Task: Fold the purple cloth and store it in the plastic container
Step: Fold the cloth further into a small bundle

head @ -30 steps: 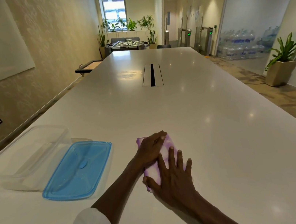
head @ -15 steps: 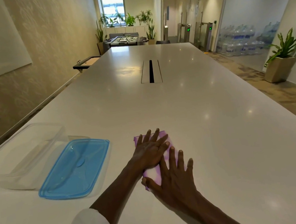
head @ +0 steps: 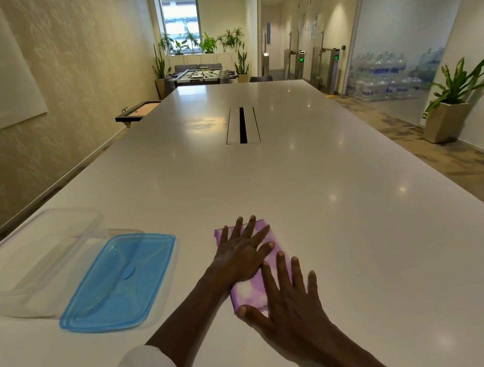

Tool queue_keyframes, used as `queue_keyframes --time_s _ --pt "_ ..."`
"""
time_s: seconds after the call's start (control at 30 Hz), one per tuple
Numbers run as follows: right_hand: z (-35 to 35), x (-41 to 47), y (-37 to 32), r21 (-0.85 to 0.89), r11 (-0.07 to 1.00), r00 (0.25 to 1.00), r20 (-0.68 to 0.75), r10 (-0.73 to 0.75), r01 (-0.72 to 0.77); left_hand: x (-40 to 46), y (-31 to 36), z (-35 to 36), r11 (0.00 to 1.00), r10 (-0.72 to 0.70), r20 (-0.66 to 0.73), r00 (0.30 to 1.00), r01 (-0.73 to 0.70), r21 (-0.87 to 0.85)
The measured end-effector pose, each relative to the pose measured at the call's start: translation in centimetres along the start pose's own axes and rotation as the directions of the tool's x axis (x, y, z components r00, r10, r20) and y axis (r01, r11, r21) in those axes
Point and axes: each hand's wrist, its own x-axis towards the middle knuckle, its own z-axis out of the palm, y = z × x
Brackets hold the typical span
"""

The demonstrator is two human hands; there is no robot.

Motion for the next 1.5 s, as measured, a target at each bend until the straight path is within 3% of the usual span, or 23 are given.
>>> queue_keyframes --time_s 0.1,0.2,0.33,0.37,0.47,0.57,0.7,0.87,1.1,1.27,1.4,1.5 --pt "-1.2 0.1 0.5 0.035 0.998 0.997 0.058 -0.056 0.054 -0.2 0.1 -0.3 0.999 -0.004 0.006 1.0 0.004 -0.032" --pt "-3.2 -0.2 1.4 0.205 0.976 0.993 0.077 -0.089 0.072 -0.8 0.5 -0.4 0.993 -0.023 -0.004 1.0 0.023 -0.112" --pt "-4.7 -1.2 3.0 0.269 0.959 0.978 -0.204 -0.036 0.092 -2.3 1.6 -0.4 0.985 0.012 -0.076 0.997 -0.025 -0.168" --pt "-5.1 -1.4 3.2 0.278 0.958 0.976 -0.219 -0.01 0.072 -2.7 1.9 -0.3 0.987 0.026 -0.087 0.996 -0.039 -0.158" --pt "-5.3 -1.2 3.9 0.267 0.963 0.995 -0.084 0.051 -0.027 -3.3 2.3 0.5 0.993 0.024 -0.062 0.998 -0.031 -0.11" --pt "-5.2 -0.7 4.3 0.342 0.939 1.0 0.01 -0.025 0.02 -3.4 2.2 1.1 0.996 0.01 -0.065 0.998 -0.015 -0.084" --pt "-4.2 -0.4 4.7 0.494 0.847 0.981 -0.087 -0.175 0.195 -3.4 2.0 0.7 0.995 0.028 -0.04 0.999 -0.032 -0.094" --pt "-2.9 0.0 5.0 0.269 0.862 0.872 -0.374 -0.317 0.429 -3.5 1.4 0.2 0.989 0.065 -0.006 0.998 -0.065 -0.132" --pt "-3.5 0.2 5.5 -0.087 0.784 0.711 -0.371 -0.598 0.614 -3.8 0.6 0.0 0.976 0.112 0.01 0.994 -0.108 -0.187" --pt "-3.9 0.2 5.5 0.01 0.704 0.672 -0.31 -0.673 0.71 -3.7 0.4 -0.2 0.947 0.162 0.005 0.987 -0.154 -0.283" --pt "-4.1 0.2 5.2 0.097 0.708 0.693 -0.334 -0.639 0.699 -4.2 0.5 -1.3 0.876 0.174 -0.002 0.985 -0.155 -0.457" --pt "-4.9 -0.2 4.9 0.126 0.743 0.74 -0.3 -0.603 0.657 -5.1 0.4 -2.8 0.765 0.048 -0.015 0.999 -0.046 -0.642"
